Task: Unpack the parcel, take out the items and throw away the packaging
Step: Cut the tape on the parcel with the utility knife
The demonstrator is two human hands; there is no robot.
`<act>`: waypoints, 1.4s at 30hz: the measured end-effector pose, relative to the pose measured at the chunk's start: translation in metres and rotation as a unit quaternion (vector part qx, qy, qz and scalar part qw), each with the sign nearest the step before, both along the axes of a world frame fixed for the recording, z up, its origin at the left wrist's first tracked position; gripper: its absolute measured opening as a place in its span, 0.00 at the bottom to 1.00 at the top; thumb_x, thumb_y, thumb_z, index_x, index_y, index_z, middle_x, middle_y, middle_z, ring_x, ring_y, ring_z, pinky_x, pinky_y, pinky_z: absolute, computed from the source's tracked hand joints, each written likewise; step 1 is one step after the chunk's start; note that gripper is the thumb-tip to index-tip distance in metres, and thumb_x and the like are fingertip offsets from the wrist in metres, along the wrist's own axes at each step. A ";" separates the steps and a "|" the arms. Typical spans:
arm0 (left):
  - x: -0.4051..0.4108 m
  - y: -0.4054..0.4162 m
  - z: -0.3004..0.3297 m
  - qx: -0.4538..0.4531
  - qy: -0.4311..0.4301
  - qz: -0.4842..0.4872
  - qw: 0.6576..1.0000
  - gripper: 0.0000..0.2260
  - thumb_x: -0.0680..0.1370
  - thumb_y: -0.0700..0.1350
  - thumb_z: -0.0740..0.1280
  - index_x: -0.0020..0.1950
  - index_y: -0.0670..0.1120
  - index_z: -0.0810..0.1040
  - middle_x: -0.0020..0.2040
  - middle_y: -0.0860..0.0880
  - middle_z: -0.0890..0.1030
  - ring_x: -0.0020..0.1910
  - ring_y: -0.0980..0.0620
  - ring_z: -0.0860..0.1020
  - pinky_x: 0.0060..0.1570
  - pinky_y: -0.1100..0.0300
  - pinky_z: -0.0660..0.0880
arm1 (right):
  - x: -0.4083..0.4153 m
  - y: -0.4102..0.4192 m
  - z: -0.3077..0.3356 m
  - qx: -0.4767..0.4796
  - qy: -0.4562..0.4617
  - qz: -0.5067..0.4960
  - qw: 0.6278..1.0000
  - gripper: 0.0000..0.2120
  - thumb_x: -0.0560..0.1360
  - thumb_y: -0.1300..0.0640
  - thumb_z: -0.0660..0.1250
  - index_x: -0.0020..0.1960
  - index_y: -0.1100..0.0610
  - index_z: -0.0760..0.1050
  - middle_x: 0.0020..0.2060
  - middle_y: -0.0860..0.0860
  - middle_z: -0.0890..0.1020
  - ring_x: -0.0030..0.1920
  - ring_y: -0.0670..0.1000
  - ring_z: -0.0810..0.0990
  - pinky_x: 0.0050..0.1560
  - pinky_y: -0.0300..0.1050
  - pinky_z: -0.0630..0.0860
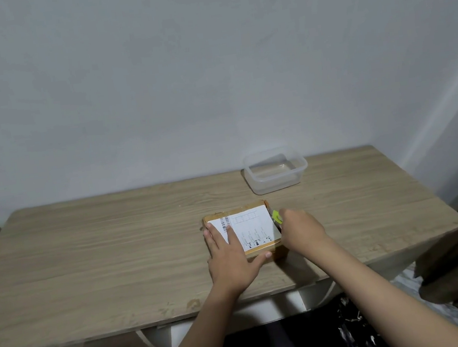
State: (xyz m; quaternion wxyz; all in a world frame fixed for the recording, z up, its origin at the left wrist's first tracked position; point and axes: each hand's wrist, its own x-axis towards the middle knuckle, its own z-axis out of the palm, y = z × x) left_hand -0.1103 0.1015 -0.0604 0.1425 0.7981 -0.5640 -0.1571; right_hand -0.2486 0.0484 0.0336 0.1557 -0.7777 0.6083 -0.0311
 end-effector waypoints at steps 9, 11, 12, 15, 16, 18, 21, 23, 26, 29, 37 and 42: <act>-0.001 0.000 0.001 0.006 -0.004 0.005 1.000 0.52 0.65 0.76 0.57 0.77 0.46 0.43 0.75 0.39 0.33 0.75 0.40 0.33 0.67 0.43 0.66 | -0.008 0.010 -0.005 -0.013 0.034 0.009 0.999 0.09 0.74 0.64 0.58 0.52 0.59 0.72 0.52 0.59 0.80 0.53 0.62 0.78 0.40 0.44 0.67; -0.002 0.000 0.001 0.008 -0.005 0.006 1.000 0.53 0.65 0.76 0.57 0.77 0.46 0.44 0.75 0.38 0.33 0.75 0.40 0.33 0.66 0.43 0.66 | -0.007 0.011 -0.005 -0.012 0.039 0.006 0.999 0.10 0.73 0.65 0.57 0.53 0.60 0.72 0.52 0.59 0.80 0.53 0.61 0.78 0.40 0.44 0.67; -0.002 0.000 0.001 0.008 -0.005 0.007 1.000 0.53 0.65 0.76 0.57 0.77 0.46 0.44 0.75 0.38 0.33 0.75 0.40 0.33 0.66 0.43 0.66 | -0.007 0.011 -0.004 -0.011 0.042 0.005 0.999 0.11 0.73 0.65 0.57 0.53 0.60 0.72 0.52 0.59 0.80 0.53 0.61 0.78 0.40 0.44 0.67; -0.001 0.000 0.001 0.005 -0.003 0.007 1.000 0.53 0.65 0.76 0.58 0.77 0.45 0.44 0.76 0.39 0.33 0.75 0.40 0.33 0.66 0.43 0.67 | -0.011 0.016 -0.006 -0.008 0.045 0.006 0.999 0.10 0.71 0.66 0.58 0.51 0.60 0.73 0.51 0.60 0.80 0.53 0.61 0.78 0.40 0.43 0.67; -0.001 0.000 0.000 0.006 -0.004 0.007 1.000 0.53 0.65 0.76 0.58 0.77 0.45 0.45 0.76 0.39 0.33 0.75 0.41 0.33 0.66 0.43 0.67 | -0.013 0.019 -0.007 -0.007 0.045 0.008 0.999 0.10 0.71 0.65 0.59 0.51 0.60 0.73 0.51 0.60 0.80 0.53 0.62 0.78 0.40 0.43 0.67; -0.001 -0.001 0.000 0.010 -0.006 0.006 1.000 0.53 0.65 0.76 0.58 0.77 0.46 0.44 0.76 0.39 0.33 0.75 0.41 0.33 0.66 0.43 0.67 | -0.016 0.024 -0.008 -0.007 0.044 0.009 0.999 0.10 0.71 0.64 0.59 0.51 0.59 0.72 0.49 0.60 0.81 0.52 0.62 0.78 0.39 0.44 0.67; -0.001 -0.001 0.001 0.016 -0.009 0.005 1.000 0.53 0.65 0.76 0.58 0.77 0.46 0.43 0.76 0.39 0.33 0.75 0.40 0.33 0.66 0.43 0.67 | -0.022 0.028 -0.010 0.001 0.043 -0.002 0.999 0.09 0.72 0.63 0.60 0.51 0.58 0.72 0.49 0.60 0.81 0.52 0.62 0.78 0.40 0.45 0.68; -0.001 -0.001 0.001 0.017 -0.012 0.003 1.000 0.52 0.65 0.76 0.57 0.77 0.46 0.44 0.76 0.38 0.33 0.75 0.40 0.33 0.65 0.44 0.67 | -0.026 0.029 -0.011 0.006 0.036 -0.005 0.999 0.09 0.72 0.62 0.60 0.52 0.58 0.73 0.50 0.60 0.81 0.53 0.62 0.78 0.42 0.47 0.71; 0.000 0.000 0.001 0.018 -0.009 -0.001 1.000 0.52 0.66 0.76 0.57 0.77 0.46 0.43 0.76 0.39 0.33 0.75 0.41 0.33 0.65 0.44 0.67 | -0.034 0.032 -0.012 -0.018 -0.023 -0.016 0.999 0.12 0.73 0.60 0.61 0.55 0.57 0.76 0.49 0.60 0.82 0.53 0.62 0.79 0.46 0.49 0.75; 0.003 0.001 0.001 0.011 -0.008 -0.010 1.000 0.51 0.66 0.76 0.57 0.77 0.46 0.44 0.76 0.39 0.34 0.75 0.41 0.33 0.66 0.45 0.66 | -0.046 0.033 -0.016 -0.065 -0.110 -0.059 0.990 0.14 0.74 0.57 0.63 0.59 0.53 0.77 0.48 0.57 0.84 0.51 0.60 0.80 0.46 0.48 0.75; 0.023 0.003 0.001 -0.033 -0.043 -0.035 0.998 0.52 0.62 0.80 0.50 0.77 0.48 0.50 0.78 0.40 0.40 0.77 0.41 0.39 0.68 0.47 0.64 | -0.057 0.025 -0.030 -0.089 -0.355 -0.181 0.913 0.12 0.72 0.57 0.69 0.55 0.51 0.82 0.27 0.40 0.74 0.23 0.37 0.73 0.27 0.24 0.66; 0.053 -0.004 0.003 -0.047 -0.062 -0.084 0.993 0.53 0.60 0.81 0.45 0.77 0.51 0.53 0.78 0.40 0.45 0.77 0.42 0.45 0.68 0.46 0.63 | -0.050 0.028 -0.034 -0.020 -0.447 -0.150 0.881 0.17 0.74 0.64 0.63 0.57 0.47 0.77 0.26 0.50 0.79 0.17 0.42 0.67 0.20 0.34 0.66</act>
